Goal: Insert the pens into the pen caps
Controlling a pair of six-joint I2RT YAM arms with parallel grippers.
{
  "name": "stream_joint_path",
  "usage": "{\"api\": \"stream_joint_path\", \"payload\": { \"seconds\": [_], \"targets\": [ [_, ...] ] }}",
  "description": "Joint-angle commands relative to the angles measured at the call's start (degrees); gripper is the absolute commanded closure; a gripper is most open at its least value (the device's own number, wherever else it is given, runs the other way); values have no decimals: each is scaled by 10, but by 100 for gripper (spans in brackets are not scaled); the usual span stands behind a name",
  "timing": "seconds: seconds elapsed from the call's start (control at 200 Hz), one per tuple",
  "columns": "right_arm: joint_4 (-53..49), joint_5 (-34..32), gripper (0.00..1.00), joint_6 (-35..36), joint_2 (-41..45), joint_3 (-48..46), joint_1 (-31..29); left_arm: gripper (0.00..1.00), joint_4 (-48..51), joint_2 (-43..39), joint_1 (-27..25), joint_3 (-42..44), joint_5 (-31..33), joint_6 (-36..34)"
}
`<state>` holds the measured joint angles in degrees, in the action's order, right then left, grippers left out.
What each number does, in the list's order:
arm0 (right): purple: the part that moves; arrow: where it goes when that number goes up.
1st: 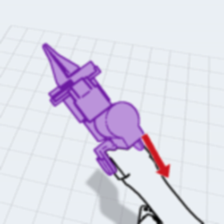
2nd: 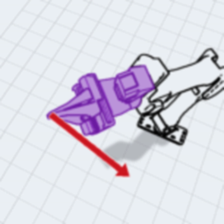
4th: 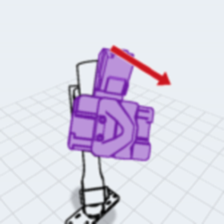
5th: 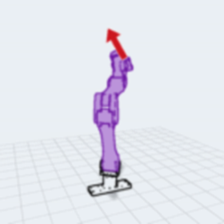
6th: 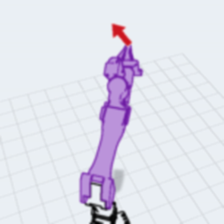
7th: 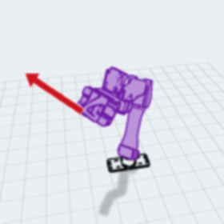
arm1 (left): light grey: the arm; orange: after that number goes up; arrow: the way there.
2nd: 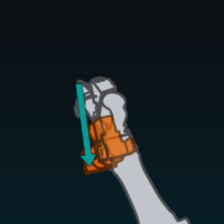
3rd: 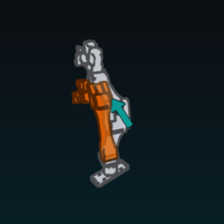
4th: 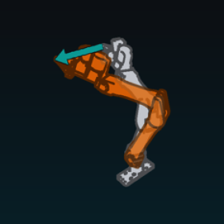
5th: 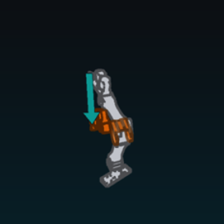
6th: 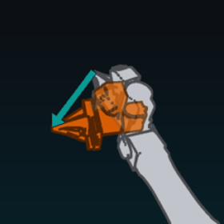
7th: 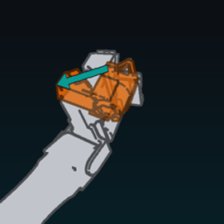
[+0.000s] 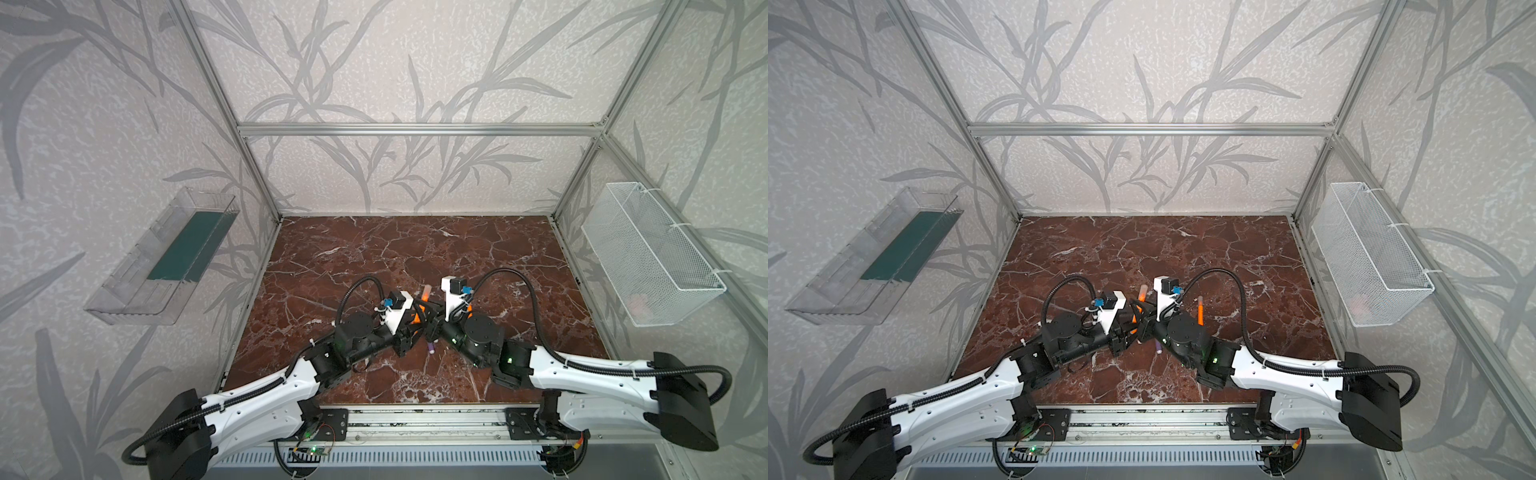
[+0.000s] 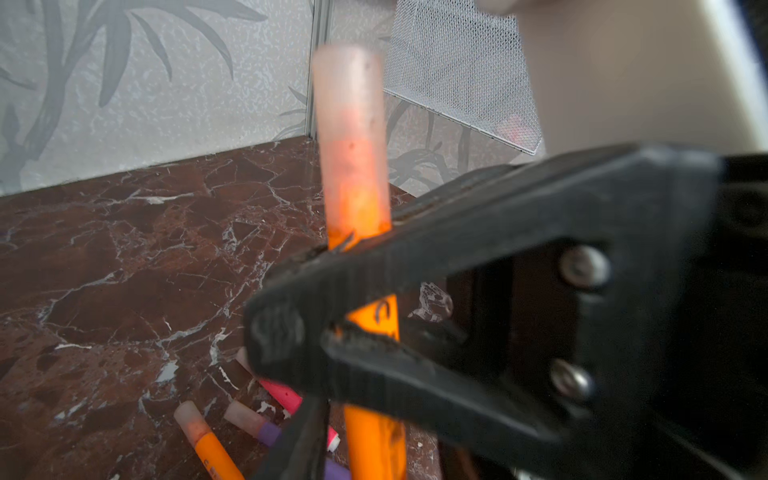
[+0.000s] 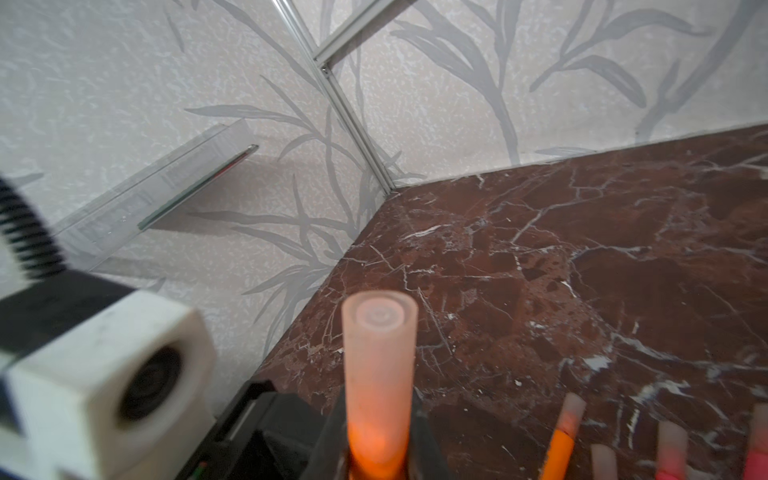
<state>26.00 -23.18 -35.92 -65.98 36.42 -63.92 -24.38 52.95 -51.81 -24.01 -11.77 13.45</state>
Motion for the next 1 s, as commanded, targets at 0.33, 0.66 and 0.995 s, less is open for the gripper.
{"api": "stream_joint_path", "payload": {
  "seconds": [0.33,0.66,0.995],
  "targets": [
    [-295,5,99,-57,2,-1,123,23,86,-51,16,26,224,14],
    [-312,59,98,-70,-104,-27,161,15,173,-73,73,20,371,68],
    [-292,103,83,-63,-177,-23,198,8,245,-111,115,19,434,107]
  ]
}}
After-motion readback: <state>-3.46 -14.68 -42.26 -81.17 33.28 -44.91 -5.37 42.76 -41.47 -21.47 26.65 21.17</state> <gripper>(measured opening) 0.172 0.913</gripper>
